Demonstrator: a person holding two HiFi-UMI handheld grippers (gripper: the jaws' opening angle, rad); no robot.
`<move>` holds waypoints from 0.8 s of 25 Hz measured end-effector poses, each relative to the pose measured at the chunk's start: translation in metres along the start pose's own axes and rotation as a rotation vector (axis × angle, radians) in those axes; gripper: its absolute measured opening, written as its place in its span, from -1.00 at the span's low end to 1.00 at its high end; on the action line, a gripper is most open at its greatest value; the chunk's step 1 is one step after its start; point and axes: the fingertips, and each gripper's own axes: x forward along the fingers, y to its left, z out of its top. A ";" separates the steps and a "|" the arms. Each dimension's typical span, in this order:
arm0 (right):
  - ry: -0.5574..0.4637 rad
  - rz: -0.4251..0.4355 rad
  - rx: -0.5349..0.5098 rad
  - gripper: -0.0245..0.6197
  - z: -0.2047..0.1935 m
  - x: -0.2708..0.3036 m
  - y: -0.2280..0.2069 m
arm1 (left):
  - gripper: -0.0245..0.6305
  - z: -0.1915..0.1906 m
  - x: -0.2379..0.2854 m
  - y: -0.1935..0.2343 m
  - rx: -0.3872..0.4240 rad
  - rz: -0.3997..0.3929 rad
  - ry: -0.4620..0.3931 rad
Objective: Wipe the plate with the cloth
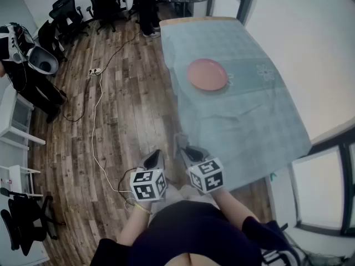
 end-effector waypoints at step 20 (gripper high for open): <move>-0.019 0.028 0.063 -0.82 0.004 0.001 0.003 | -0.88 0.003 0.007 0.008 -0.037 0.001 0.005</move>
